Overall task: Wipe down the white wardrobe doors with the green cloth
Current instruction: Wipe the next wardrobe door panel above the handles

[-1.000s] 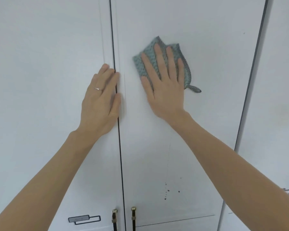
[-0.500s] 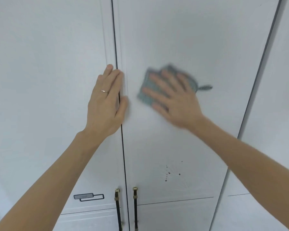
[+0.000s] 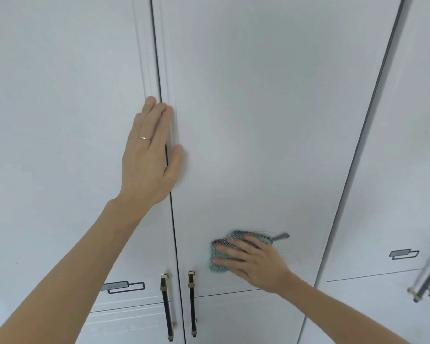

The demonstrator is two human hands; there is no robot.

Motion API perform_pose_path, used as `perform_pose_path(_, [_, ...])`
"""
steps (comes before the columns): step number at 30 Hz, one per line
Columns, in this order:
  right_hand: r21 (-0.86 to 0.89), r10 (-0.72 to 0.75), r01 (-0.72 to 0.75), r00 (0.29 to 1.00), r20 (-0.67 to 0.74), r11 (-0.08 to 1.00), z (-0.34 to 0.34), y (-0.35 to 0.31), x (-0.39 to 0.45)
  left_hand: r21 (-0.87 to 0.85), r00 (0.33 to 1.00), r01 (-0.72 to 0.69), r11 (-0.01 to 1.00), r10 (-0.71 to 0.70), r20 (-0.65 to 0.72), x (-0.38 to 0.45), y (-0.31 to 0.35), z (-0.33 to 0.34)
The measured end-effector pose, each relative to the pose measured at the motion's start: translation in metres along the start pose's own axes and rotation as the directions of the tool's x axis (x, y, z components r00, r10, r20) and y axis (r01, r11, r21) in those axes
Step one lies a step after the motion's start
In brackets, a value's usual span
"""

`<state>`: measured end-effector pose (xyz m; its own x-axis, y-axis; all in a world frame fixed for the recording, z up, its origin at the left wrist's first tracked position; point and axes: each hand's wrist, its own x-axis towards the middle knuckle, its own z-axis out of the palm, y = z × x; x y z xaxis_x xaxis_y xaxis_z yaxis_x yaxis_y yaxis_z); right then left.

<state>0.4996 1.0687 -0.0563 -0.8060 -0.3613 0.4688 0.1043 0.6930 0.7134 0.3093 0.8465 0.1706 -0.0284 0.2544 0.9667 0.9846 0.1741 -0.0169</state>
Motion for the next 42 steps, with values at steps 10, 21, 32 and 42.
perform_pose_path(10, [0.155, 0.536, -0.519, 0.751, -0.386, 0.84, -0.11, 0.141, 0.15, -0.023, 0.998, 0.056, 0.998, -0.057, -0.035, -0.004, 0.009, 0.012])
perform_pose_path(21, [-0.007, -0.011, 0.011, 1.0, 0.021, 1.0, 0.017, -0.046, 0.006, -0.01, 1.0, 0.007, 1.0, -0.006, 0.018, -0.009, 0.0, 0.003])
perform_pose_path(32, [0.256, 0.577, -0.518, 0.728, -0.371, 0.817, -0.096, 0.079, 0.171, -0.038, 0.998, 0.045, 0.998, -0.044, 0.05, -0.027, 0.004, 0.005])
perform_pose_path(42, [-0.03, 0.097, -0.099, 0.994, -0.05, 0.995, 0.022, -0.061, 0.023, 0.015, 0.993, 0.025, 1.0, -0.026, 0.111, -0.095, 0.005, 0.008])
